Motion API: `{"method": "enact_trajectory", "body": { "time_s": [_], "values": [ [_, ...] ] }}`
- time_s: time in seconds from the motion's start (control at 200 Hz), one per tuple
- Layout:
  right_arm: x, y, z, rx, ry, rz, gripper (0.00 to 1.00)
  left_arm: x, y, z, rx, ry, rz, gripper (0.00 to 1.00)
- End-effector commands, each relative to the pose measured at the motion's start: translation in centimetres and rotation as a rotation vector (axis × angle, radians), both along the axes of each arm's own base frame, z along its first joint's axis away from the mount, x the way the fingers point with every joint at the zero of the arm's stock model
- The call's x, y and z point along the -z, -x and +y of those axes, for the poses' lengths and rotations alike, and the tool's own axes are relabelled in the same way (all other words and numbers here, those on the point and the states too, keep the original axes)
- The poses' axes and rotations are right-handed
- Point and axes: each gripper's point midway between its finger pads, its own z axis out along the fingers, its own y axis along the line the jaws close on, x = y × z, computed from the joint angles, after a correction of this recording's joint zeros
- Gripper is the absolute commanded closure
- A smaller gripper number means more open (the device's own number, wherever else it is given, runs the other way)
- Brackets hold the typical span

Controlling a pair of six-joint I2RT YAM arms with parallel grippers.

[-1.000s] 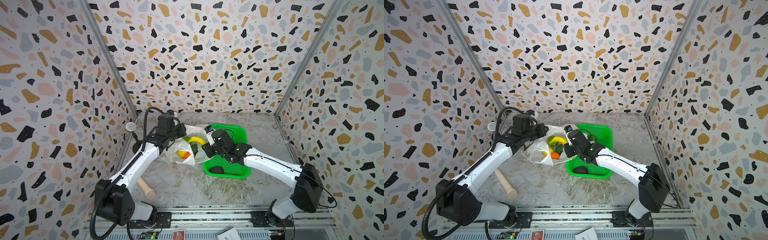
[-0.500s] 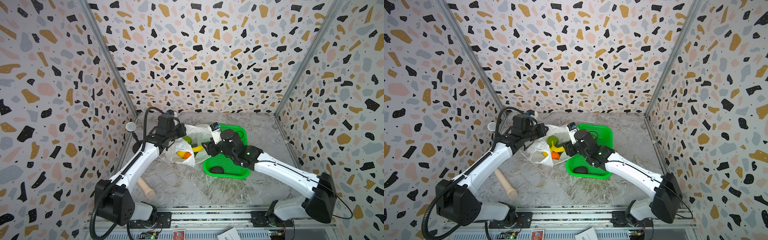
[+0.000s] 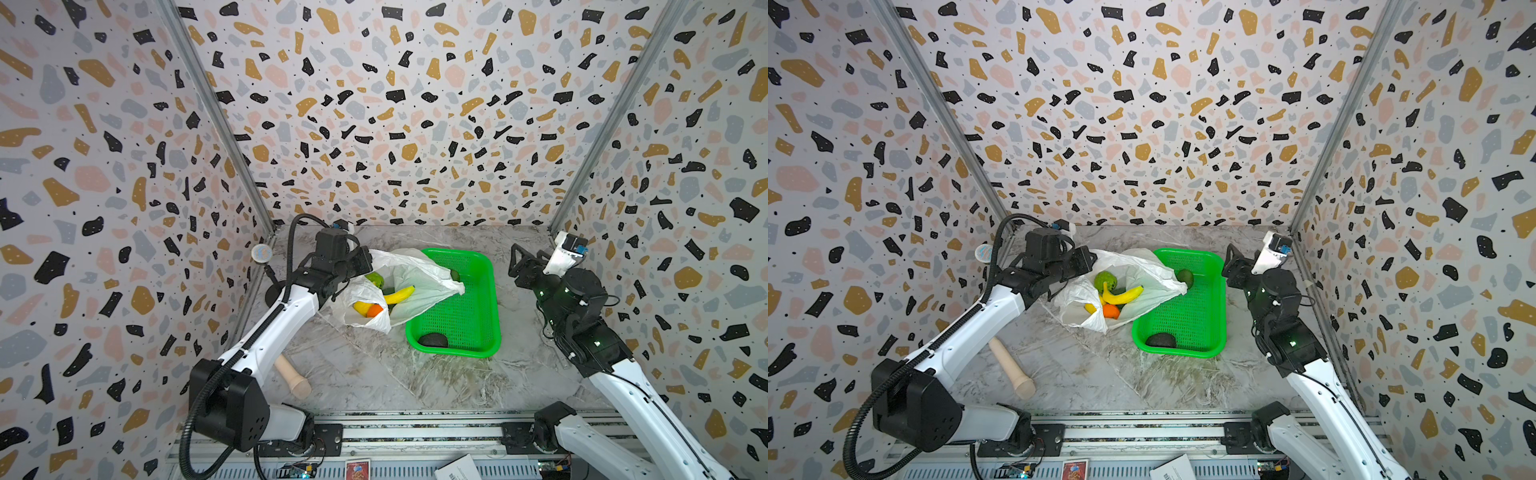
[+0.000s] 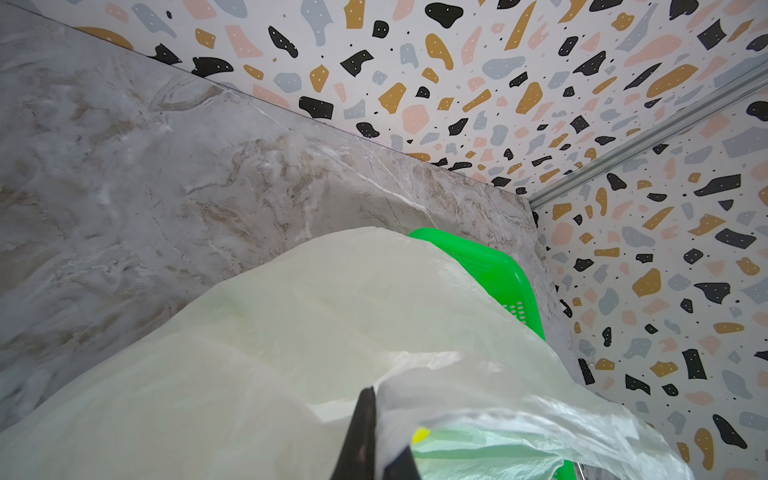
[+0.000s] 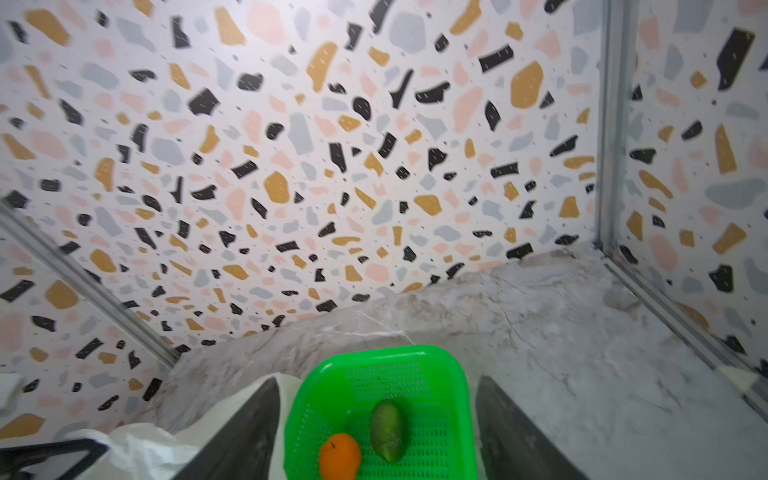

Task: Place the fruits into the plastic bag
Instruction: 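Withdraw the right gripper and lower it onto the dark avocado in the basket, then close the right gripper on the dark avocado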

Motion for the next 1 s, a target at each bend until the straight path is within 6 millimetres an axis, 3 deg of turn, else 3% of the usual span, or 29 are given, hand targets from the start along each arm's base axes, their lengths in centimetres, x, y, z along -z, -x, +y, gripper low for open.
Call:
{"method": "enact_trajectory", "body": {
  "time_s": [0.0, 0.085, 0.17, 0.395, 0.586, 0.806, 0.996],
  "values": [
    [8.8, 0.0, 3.8, -0.224, -0.045, 0.308, 0.26, -1.7, -0.3, -0.3, 0.012, 0.008, -0.05, 1.0],
    [13.7, 0.5, 6.4, -0.367, -0.045, 0.476, 0.27, -1.8, -0.3, -0.3, 0.012, 0.009, -0.052, 1.0],
    [17.0, 1.5, 9.1, -0.495, -0.029, 0.595, 0.27, -1.9, -0.3, -0.4, 0.013, 0.009, -0.053, 1.0],
    [22.2, 4.8, 15.6, -0.737, 0.186, 0.788, 0.2, -1.6, -0.3, -0.3, 0.011, 0.007, -0.048, 1.0],
    [24.9, 5.7, 17.5, -0.81, 0.259, 0.878, 0.1, -1.7, -0.1, -0.3, 0.012, 0.006, -0.051, 1.0],
    [27.8, 6.8, 19.6, -0.867, 0.387, 0.942, 0.09, -1.7, -0.1, -0.3, 0.011, 0.007, -0.05, 1.0],
    [30.9, 7.6, 19.4, -0.823, 0.576, 0.994, 0.12, -1.8, -0.1, -0.2, 0.01, 0.006, -0.052, 1.0]
  ]
}}
